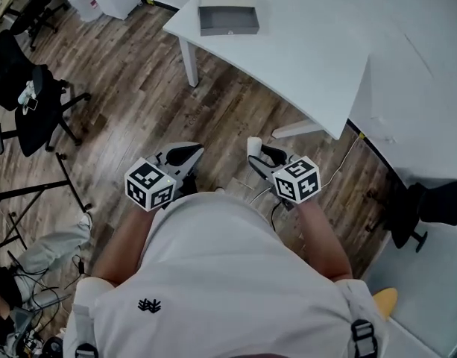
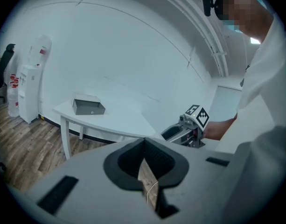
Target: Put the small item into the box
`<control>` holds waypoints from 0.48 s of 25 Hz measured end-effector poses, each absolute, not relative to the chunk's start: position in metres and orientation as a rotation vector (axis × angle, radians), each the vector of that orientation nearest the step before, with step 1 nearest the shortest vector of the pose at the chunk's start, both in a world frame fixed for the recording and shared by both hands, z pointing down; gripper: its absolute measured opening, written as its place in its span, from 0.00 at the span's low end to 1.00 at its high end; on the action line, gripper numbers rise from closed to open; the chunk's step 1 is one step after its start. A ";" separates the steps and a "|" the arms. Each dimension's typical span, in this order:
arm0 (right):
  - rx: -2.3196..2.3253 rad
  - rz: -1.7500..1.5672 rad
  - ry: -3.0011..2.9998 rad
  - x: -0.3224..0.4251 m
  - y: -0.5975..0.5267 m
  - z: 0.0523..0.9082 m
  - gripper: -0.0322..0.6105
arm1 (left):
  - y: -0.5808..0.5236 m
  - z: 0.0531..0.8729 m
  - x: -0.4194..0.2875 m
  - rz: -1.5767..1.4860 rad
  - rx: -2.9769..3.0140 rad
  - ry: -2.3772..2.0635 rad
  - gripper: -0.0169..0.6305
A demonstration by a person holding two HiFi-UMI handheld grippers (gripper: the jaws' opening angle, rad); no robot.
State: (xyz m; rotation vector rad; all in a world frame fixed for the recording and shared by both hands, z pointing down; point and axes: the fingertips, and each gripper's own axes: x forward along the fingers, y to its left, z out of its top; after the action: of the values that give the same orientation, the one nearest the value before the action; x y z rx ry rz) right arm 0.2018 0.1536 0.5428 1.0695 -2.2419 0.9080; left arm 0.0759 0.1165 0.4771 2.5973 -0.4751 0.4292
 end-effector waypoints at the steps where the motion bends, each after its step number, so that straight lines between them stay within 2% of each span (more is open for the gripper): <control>1: 1.081 0.912 -2.231 0.200 0.142 0.542 0.34 | 0.102 0.475 0.075 0.430 2.608 -0.452 0.04; 12: 1.036 0.769 -2.152 0.159 0.013 0.527 0.34 | -0.006 0.461 0.001 0.398 2.636 -0.384 0.04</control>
State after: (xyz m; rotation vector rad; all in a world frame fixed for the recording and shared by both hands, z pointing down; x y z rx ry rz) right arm 0.1586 0.0131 0.5271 1.0365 -2.1519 0.7689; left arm 0.0012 -0.0061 0.4612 2.6360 -0.3844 0.3976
